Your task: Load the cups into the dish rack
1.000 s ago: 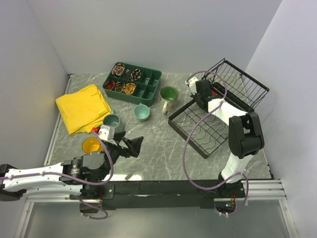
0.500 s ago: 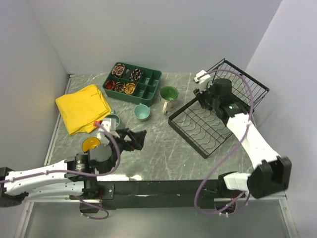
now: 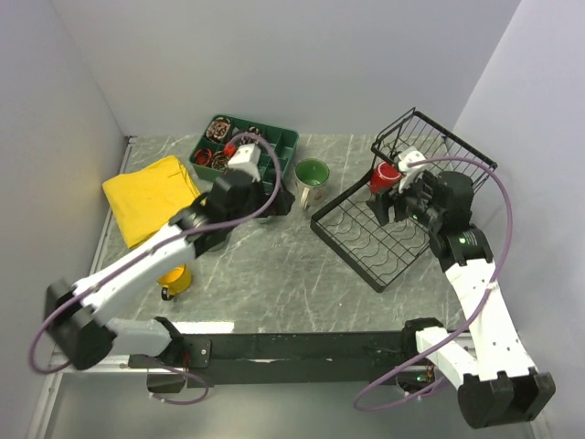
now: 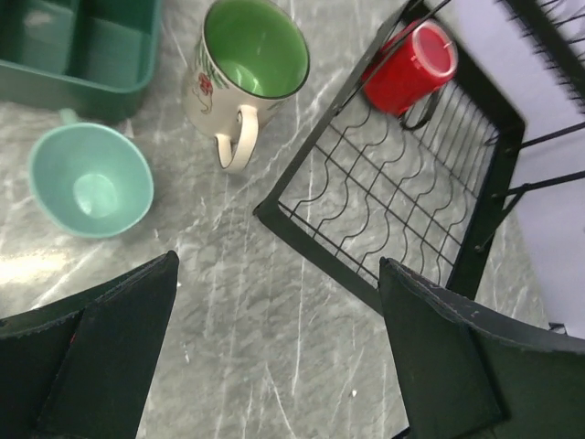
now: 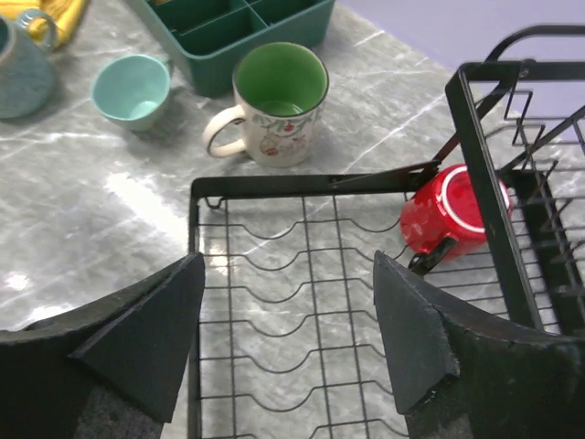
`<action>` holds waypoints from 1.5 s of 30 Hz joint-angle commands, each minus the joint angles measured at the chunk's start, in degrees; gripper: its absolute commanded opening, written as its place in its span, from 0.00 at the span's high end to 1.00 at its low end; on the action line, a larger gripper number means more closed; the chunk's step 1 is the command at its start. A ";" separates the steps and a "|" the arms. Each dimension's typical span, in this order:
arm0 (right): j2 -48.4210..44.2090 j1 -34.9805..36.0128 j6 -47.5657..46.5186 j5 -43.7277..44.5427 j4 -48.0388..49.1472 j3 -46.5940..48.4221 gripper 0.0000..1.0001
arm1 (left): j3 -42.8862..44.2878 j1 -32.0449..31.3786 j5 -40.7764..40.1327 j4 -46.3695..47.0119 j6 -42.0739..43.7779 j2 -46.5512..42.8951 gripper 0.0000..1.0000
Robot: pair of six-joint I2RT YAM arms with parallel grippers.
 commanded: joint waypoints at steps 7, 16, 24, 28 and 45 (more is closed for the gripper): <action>-5.18 -6.13 4.38 -12.30 2.48 -7.88 0.17 | 29.24 8.21 11.48 -16.55 -5.00 29.30 0.01; -7.73 -9.91 6.75 -16.43 6.97 -11.75 0.13 | 48.15 9.97 10.60 -25.61 -4.73 48.21 0.12; -7.82 -11.23 7.02 -18.10 7.32 -12.81 0.13 | 56.61 11.12 11.31 -28.52 -3.94 56.50 0.31; -7.47 -11.40 7.11 -18.81 7.58 -13.07 0.13 | 58.98 11.12 10.34 -29.22 -3.24 58.26 0.34; -7.73 -11.93 7.02 -19.95 7.58 -13.95 0.13 | 67.42 11.12 9.99 -30.28 -2.54 66.52 0.47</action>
